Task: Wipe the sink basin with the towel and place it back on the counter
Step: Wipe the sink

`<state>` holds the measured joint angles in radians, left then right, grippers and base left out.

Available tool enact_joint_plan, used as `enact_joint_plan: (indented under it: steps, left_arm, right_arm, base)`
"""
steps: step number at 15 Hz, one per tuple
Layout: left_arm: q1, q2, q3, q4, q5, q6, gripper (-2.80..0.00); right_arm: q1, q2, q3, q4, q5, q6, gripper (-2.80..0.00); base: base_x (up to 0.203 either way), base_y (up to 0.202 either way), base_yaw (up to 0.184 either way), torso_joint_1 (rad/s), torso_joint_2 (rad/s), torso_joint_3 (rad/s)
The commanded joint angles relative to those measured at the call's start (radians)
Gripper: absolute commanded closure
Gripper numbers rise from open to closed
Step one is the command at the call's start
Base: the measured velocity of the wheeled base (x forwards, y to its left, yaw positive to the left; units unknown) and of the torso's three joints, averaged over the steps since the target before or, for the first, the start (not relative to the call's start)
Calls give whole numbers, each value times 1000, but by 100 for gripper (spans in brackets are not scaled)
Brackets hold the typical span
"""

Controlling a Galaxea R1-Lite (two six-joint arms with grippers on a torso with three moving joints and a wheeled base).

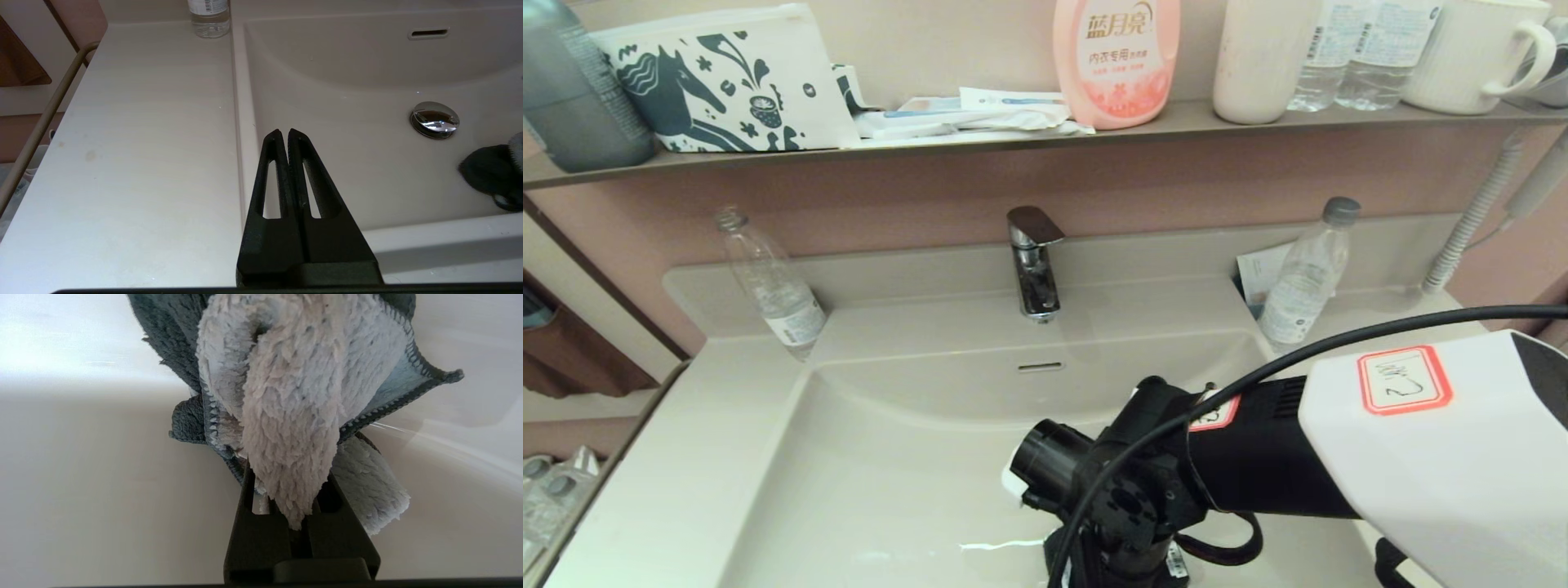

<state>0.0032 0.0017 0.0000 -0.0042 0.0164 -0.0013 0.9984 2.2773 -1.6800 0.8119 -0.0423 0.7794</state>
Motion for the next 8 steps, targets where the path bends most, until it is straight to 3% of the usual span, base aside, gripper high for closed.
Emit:
enact_joint_plan:
  steps: [1,5,8]
  left_arm:
    - [0,0,0,0,0,0,0]
    - [1,1,0,0,0,0,0]
    - [0,1,0,0,0,0,0]
  right_arm:
    - [12,59,-76,2,4,3,0]
    - [21,155,-283,-14,29,-19,0]
    - [21,203,-294,-229,29,-94,0]
  base:
    - [0,0,0,0,0,0]
    - [0,0,0,0,0,0]
    - [0,0,0,0,0,0]
